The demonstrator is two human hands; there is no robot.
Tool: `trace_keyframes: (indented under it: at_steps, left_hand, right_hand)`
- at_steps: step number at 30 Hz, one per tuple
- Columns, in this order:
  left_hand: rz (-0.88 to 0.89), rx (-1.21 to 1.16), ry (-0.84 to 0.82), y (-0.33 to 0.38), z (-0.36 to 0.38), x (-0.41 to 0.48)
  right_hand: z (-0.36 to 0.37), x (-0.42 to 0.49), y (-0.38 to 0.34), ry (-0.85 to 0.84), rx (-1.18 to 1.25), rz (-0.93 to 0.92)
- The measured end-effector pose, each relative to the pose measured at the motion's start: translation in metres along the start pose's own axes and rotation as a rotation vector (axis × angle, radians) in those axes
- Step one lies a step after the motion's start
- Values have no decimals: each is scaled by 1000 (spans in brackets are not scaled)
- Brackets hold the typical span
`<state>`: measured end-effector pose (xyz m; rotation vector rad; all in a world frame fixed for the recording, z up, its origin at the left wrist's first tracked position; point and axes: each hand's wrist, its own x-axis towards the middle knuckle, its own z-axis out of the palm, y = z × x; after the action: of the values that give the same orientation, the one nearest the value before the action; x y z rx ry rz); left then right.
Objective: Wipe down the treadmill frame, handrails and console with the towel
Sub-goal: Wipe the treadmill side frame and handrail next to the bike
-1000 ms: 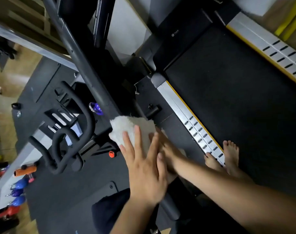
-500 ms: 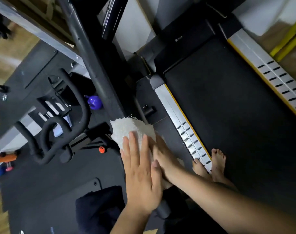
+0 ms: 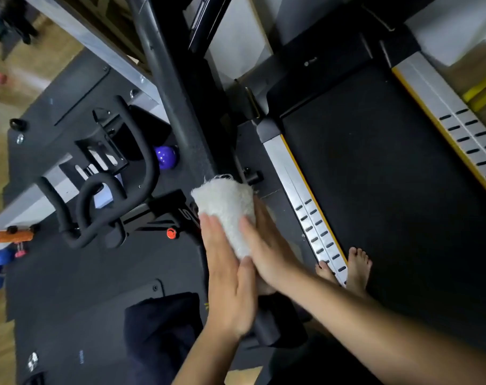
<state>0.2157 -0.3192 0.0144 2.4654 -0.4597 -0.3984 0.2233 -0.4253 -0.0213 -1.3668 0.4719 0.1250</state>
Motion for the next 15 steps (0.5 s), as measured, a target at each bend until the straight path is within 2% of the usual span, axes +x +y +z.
trace_keyframes:
  at_steps: [2, 4, 10, 15]
  left_hand:
    - [-70, -113, -51, -6, -4, -8]
    - [-78, -100, -71, -11, -9, 2]
    - [-154, -208, -57, 0, -12, 23]
    - [-162, -334, -78, -16, -2, -14]
  right_hand:
    - [2, -9, -2, 31, -95, -95]
    - [2, 2, -2, 46, -108, -120]
    - [1, 25, -13, 15, -95, -36]
    - [1, -25, 2, 14, -130, -15]
